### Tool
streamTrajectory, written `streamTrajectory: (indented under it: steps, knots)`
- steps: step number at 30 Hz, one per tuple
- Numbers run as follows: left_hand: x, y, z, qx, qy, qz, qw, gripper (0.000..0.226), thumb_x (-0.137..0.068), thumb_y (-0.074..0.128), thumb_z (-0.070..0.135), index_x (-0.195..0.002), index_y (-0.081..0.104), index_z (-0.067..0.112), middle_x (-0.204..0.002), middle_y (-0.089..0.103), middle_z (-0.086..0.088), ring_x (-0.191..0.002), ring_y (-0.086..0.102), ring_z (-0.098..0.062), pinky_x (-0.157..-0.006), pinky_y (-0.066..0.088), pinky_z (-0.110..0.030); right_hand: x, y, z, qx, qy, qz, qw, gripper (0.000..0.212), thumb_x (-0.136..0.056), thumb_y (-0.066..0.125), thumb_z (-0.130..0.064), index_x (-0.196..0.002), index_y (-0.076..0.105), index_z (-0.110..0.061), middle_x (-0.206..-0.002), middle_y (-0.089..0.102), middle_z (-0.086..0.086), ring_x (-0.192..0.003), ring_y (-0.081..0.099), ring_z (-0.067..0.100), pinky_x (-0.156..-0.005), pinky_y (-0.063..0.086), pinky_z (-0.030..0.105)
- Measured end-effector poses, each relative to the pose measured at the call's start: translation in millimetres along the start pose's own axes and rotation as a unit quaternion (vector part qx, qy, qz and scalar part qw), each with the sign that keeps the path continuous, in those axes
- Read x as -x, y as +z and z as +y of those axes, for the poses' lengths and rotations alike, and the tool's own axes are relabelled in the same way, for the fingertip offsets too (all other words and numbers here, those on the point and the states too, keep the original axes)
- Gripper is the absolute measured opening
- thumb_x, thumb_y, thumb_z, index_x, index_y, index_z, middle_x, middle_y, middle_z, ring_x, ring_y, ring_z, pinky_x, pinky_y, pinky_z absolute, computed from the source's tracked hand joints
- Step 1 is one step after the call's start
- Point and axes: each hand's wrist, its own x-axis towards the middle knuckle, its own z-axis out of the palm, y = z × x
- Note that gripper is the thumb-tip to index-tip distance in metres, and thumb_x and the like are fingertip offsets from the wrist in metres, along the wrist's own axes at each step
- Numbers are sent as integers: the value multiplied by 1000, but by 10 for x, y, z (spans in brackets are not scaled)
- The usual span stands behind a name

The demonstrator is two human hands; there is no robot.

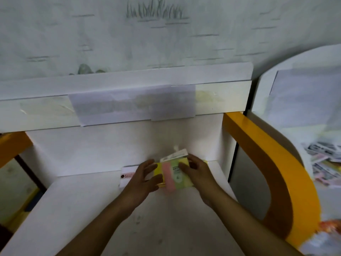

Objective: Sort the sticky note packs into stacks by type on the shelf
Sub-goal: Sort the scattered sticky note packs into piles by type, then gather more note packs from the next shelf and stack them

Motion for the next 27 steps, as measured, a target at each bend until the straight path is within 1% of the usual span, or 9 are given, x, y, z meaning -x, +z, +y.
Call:
streamTrajectory:
  steps: [4,6,9,12,15,18,22,25,27]
  knots:
    - [8,-43,-21,-59,-22,-19,998,21,-94,55,10,-113,63,15,-113,69,-2,-92,69,-13,-83,51,-27,-362,-388,183,53,32,166,984,11,-90,62,-17,-101,64,-18,-102,70,11,-88,69,25,-77,59,43]
    - [14,-71,-78,-66,-34,-38,997,20,-96,53,8,-112,64,12,-107,71,-3,-85,69,-9,-78,50,-23,-540,-529,312,95,67,209,971,29,-88,65,-25,-115,63,-16,-111,69,11,-93,68,27,-85,57,45]
    - [1,-127,-175,-71,-39,-41,996,18,-95,53,7,-108,65,13,-98,72,4,-81,70,-7,-76,49,-23,-685,-590,413,119,85,247,958,34,-84,71,-25,-114,65,-12,-111,70,10,-93,68,28,-85,56,36]
    - [19,-211,-270,-80,-48,-40,995,19,-95,53,6,-102,67,16,-96,73,5,-82,71,-8,-77,49,-25,-746,-563,454,186,80,251,946,32,-83,72,-27,-108,68,-8,-105,70,8,-96,67,28,-81,50,28]
    - [55,-307,-358,-120,-44,-52,990,21,-95,54,6,-100,69,20,-102,72,3,-88,71,-10,-76,50,-21,-804,-524,502,262,47,241,933,29,-81,71,-32,-100,72,-10,-98,73,10,-92,67,28,-83,54,34]
    - [84,-359,-404,-152,-40,-55,986,20,-95,54,7,-100,68,20,-105,71,2,-88,71,-8,-74,50,-19,-865,-548,608,307,73,246,917,41,-77,70,-44,-106,71,-15,-108,69,12,-103,63,31,-91,52,37]
    - [95,-386,-406,-143,-39,-47,988,22,-96,54,9,-101,69,23,-104,73,7,-90,71,-10,-77,50,-24,-837,-579,680,293,93,245,920,54,-73,69,-56,-111,66,-18,-114,66,11,-108,59,32,-97,47,41]
    - [91,-351,-407,-138,-41,-43,989,22,-96,53,9,-103,69,23,-102,73,9,-91,71,-11,-77,52,-24,-634,-500,503,260,27,268,927,55,-72,69,-60,-112,62,-23,-112,62,9,-105,59,29,-94,49,43]
    - [96,-284,-370,-125,-36,-38,991,22,-95,53,5,-105,68,19,-102,73,7,-95,70,-12,-77,52,-23,-481,-444,363,256,-34,245,935,39,-80,69,-45,-111,64,-21,-109,60,8,-100,61,26,-88,52,38]
